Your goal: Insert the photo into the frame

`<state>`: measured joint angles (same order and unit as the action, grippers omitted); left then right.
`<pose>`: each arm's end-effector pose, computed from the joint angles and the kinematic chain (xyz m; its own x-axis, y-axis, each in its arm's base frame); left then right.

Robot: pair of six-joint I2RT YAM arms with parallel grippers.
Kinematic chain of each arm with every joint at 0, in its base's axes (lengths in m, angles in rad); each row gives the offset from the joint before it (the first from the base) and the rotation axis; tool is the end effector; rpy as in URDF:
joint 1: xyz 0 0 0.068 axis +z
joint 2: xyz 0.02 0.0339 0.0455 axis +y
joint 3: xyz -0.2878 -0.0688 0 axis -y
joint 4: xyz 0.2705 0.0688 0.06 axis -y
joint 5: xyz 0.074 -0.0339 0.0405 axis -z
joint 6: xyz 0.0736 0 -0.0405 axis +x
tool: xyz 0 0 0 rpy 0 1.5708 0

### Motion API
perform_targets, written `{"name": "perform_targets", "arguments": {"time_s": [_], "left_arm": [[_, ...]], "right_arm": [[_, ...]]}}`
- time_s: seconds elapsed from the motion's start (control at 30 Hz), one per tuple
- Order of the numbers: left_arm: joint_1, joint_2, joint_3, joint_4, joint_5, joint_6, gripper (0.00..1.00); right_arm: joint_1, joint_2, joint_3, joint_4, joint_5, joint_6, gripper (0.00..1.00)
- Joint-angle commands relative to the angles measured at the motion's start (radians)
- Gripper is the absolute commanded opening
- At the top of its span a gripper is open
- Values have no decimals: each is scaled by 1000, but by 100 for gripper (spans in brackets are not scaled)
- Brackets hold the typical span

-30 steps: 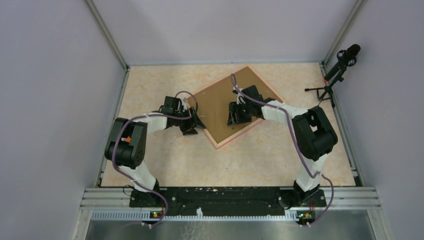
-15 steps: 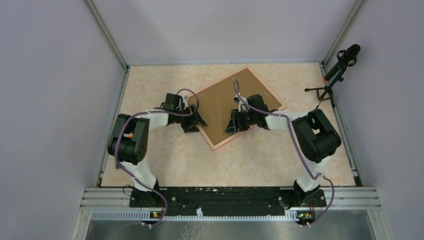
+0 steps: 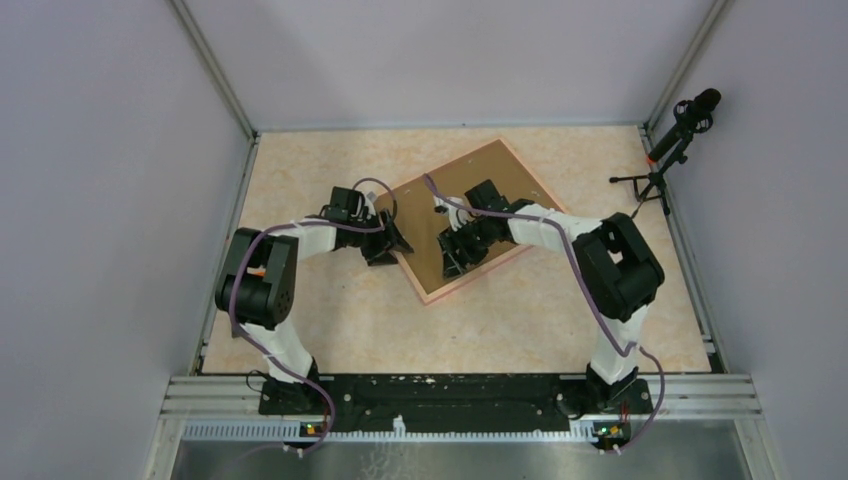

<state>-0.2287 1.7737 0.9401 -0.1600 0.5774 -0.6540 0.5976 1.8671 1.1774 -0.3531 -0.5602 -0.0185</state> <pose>0.3593 -0.1249 0.1218 -0.9398 -0.3046 -0.1548 -0.1155 0.7097 -0.6950 0.3249 0.2684 0.1451 -0.7011 -0.4961 -0.5122 -0.7111 0.5406 0.4496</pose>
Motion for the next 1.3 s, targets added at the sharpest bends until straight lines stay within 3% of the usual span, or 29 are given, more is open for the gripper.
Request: {"name": "perform_targets", "arguments": {"time_s": [0.0,0.07,0.13,0.23,0.3,0.37,0.53,0.6,0.67,0.77,0.93,1.27], "left_arm": [[0,-7,-49,6,-46,25,64],[0,-13,-69,28,-32,10,64],[0,-14,-81,36,-16,3,64],[0,-22,-80,20,-8,10,65],[0,-44,-78,8,-9,14,65],[0,-70,-75,-8,-13,20,67],[0,-127,-22,-108,-76,61,69],[0,-144,25,-163,-128,82,69],[-1,-164,55,-212,-186,93,69],[-1,-197,57,-224,-283,101,70],[5,-229,45,-237,-336,115,70],[16,-275,7,-224,-307,113,69]], "right_arm": [[66,85,85,-202,30,-222,66],[76,83,75,-194,-23,-269,65],[94,74,74,-225,-68,-310,58],[97,24,69,-240,-142,-275,38],[102,-58,62,-211,-107,-180,38],[106,-157,53,-171,10,-59,45],[107,-332,35,-192,603,514,70],[107,-374,-6,-278,763,863,74],[106,-405,-72,-312,751,1159,72],[113,-423,-121,-300,740,1394,69],[118,-301,-33,-392,766,1503,65],[184,-142,34,-390,808,1605,64]]}}
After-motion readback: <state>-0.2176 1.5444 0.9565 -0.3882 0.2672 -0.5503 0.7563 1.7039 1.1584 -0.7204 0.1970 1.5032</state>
